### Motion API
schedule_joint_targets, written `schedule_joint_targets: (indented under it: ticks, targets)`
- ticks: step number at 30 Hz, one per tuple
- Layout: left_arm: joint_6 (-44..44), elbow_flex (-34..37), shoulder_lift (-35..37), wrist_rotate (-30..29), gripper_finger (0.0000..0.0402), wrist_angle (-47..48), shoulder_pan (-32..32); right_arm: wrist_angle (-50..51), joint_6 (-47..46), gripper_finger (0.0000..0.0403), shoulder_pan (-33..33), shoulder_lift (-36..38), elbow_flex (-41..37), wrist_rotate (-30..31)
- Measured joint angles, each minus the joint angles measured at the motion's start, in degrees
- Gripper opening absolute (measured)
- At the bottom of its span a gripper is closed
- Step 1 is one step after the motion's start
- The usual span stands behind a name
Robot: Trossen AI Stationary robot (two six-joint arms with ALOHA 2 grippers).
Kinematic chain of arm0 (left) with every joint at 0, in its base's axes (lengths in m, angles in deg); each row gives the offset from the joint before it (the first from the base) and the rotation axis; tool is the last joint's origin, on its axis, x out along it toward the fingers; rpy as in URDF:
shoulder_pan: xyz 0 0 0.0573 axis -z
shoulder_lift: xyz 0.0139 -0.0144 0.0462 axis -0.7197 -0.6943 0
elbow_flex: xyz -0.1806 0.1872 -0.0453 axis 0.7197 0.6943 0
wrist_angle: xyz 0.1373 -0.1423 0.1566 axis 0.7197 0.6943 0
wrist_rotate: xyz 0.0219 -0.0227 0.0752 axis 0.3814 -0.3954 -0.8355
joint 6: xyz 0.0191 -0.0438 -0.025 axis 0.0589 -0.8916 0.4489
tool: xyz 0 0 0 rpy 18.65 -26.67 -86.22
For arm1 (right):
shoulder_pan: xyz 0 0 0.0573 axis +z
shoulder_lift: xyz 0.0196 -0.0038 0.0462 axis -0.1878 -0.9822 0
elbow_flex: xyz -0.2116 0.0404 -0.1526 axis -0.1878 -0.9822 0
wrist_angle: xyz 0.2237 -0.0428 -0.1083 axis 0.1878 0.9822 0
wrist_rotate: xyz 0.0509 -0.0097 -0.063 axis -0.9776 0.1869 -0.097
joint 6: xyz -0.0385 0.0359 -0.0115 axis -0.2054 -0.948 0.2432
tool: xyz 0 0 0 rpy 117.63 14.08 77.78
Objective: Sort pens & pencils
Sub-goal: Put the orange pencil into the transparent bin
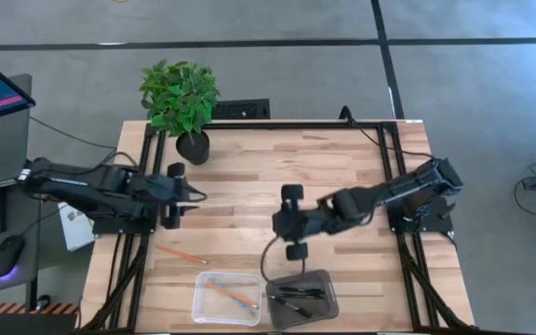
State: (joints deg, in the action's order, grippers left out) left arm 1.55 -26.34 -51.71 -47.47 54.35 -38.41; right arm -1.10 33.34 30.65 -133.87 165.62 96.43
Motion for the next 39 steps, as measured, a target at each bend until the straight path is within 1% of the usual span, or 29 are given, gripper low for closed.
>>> schedule_joint_targets:
  ticks: [5, 8, 11, 13, 17, 21, 24, 26, 29, 32, 37, 39]
  targets:
    - [-0.12, 0.02, 6.86, -0.01, 0.0199, 0.32, 1.27, -1.77, 5.63, 0.0165, -4.06, 2.55, -0.85, -4.11]
    - [-0.12, 0.02, 9.35, 0.0, 0.0199, 0.6, 1.68, -7.62, 8.76, 0.0164, -6.51, 4.98, -5.4, -8.4]
    - [-0.96, 0.02, 11.13, 1.19, 0.0199, 1.31, 1.79, -15.58, 10.07, 0.0165, -9.39, 8.02, -13.35, -13.96]
    - [-1.49, 0.0, 11.47, 1.34, 0.0199, 1.37, 1.81, -21.28, 9.6, 0.0167, -11.23, 10.64, -19.63, -15.89]
    - [-1.63, 0.0, 11.36, 1.34, 0.0199, 1.43, 1.79, -36.61, 8.08, 0.0165, -13.32, 15.7, -32.76, -17.71]
    - [-1.63, 0.0, 10.92, 1.34, 0.0199, 1.44, 1.79, -53.3, 6.38, 0.0165, -13.02, 19.81, -45.74, -19.25]
    - [-1.63, 0.0, 10.54, 1.36, 0.0199, 1.44, 1.79, -63.32, 4.59, 0.0167, -13.1, 21.66, -53.65, -19.24]
    - [-1.64, 0.0, 10.18, 1.36, 0.0199, 1.42, 1.79, -67.28, 3.57, 0.0166, -13.72, 22.48, -57.81, -19.13]
    - [-1.63, 0.0, 9.83, 1.3, 0.0199, 1.44, 1.79, -71.68, 2.01, 0.0164, -14.94, 23.03, -62.01, -19.18]
    - [-1.63, 0.0, 9.54, 1.26, 0.0199, 1.43, 1.79, -75.74, 2.27, 0.0165, -16.16, 22.99, -64.5, -19.04]
    - [-1.69, 0.0, 9.25, 1.08, 0.0199, 1.44, 1.79, -76.12, 4.91, 0.0166, -18.52, 22.99, -64.67, -18.18]
    - [-2.08, 0.0, 8.9, 0.89, 0.0199, 1.42, 1.79, -76.15, 3.74, 0.0165, -19.46, 22.99, -64.67, -17.51]
